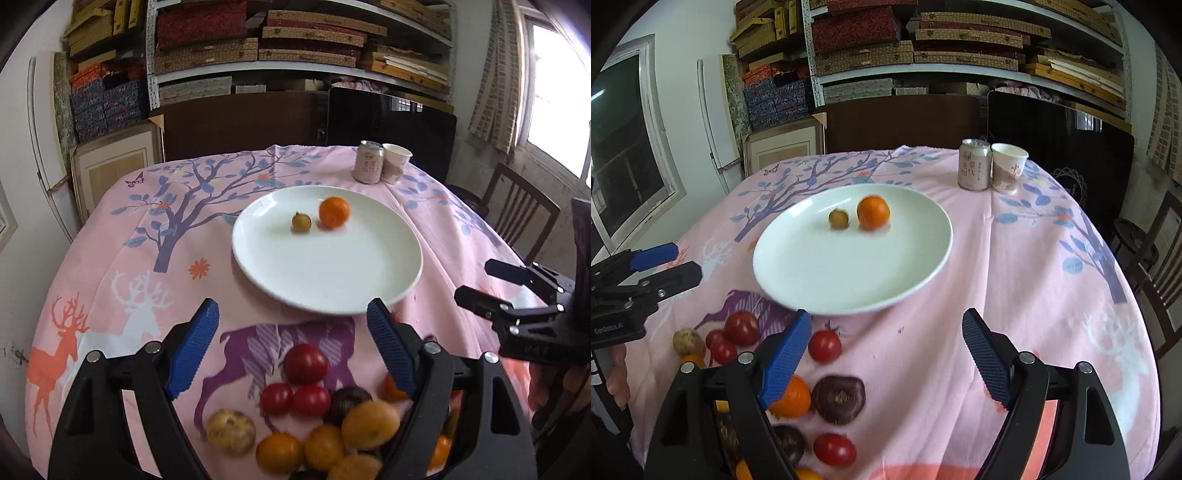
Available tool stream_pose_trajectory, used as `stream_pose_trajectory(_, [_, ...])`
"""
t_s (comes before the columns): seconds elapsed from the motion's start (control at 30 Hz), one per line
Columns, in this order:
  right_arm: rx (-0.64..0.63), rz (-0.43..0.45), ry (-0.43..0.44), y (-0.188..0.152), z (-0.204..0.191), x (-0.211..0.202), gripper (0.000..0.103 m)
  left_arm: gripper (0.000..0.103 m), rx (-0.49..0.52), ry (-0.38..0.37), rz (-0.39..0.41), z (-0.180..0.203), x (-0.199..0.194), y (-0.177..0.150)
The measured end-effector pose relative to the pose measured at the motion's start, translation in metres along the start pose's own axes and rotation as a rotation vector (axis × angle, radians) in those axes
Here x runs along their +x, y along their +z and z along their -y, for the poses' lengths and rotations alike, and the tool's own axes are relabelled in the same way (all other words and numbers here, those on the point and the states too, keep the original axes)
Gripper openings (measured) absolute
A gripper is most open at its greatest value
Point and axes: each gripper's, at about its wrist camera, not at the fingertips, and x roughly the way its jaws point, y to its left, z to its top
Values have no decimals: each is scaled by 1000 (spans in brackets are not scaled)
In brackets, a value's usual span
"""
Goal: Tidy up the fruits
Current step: 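Carry both fruits onto the white plate and open both tools, then grasp an orange fruit with the left tool while the right tool grasps a yellow citrus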
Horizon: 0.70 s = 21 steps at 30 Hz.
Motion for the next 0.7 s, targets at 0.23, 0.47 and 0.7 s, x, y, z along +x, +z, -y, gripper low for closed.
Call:
stream_pose_trajectory(0.23, [163,-53,93,-60,29,-16,86,80,69,-33,-39,6,-42,-85])
stream_pose_trajectory(0.47, [156,-82,92,-93,24,-22,86,80,65,-37,-89,-6,-62,-138])
stream_pose_trajectory(0.7, [178,-60,92,-97,29,-28,86,69,114,-52,-111,12,-56,-148])
